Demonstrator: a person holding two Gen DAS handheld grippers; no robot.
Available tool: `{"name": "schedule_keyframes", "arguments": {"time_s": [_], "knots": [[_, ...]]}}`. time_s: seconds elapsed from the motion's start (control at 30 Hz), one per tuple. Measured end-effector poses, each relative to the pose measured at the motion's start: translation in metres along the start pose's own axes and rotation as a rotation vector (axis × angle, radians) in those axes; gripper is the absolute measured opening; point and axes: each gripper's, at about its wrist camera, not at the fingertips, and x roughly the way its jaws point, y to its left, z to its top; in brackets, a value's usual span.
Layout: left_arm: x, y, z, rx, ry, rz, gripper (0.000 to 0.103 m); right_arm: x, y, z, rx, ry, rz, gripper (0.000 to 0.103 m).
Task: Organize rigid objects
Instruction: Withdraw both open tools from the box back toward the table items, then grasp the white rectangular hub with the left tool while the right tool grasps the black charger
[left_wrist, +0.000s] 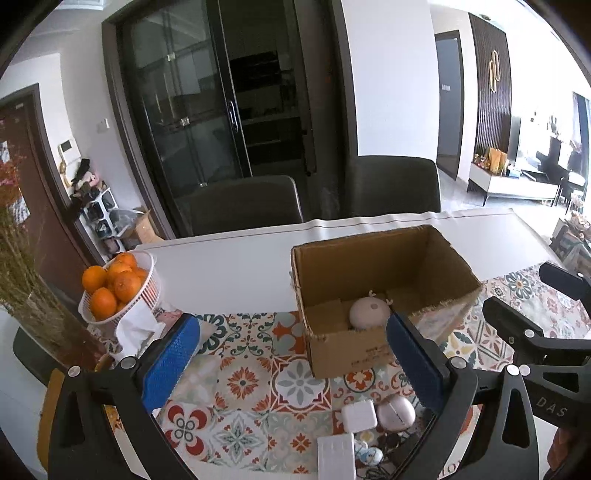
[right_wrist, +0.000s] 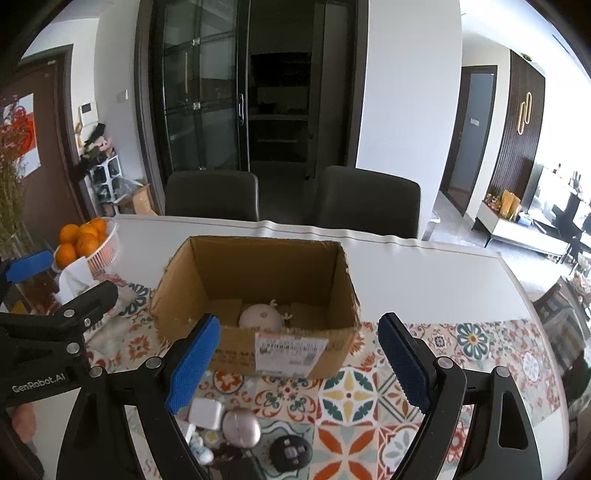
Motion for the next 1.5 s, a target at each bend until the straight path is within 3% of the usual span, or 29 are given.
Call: {"name": "schedule_keyframes", "arguments": {"time_s": [0.27,0.57,1.07,1.5], "knots": [[-0.021,0.000,-0.034,-0.007,0.018,0.014,0.103,-0.026,0.010,-0.028,-0.026,-0.008,-0.010,0.088],[-0.025,0.005,-0.082,-0.058,0.116,0.008,0.103,-0.030,0.021,-0.066,-0.063,0.040,0.028,0.088],[-0.005,0.007,-0.145,-0.058,0.287,0.010,0.103,-0.001,0.040,-0.121,-0.103,0.212,0.116,0.088],[0.022,0.008,-0.170,-0.070,0.412,-0.008,0.103,0.037,0.050,-0.148,-0.122,0.347,0.190,0.087]]}}
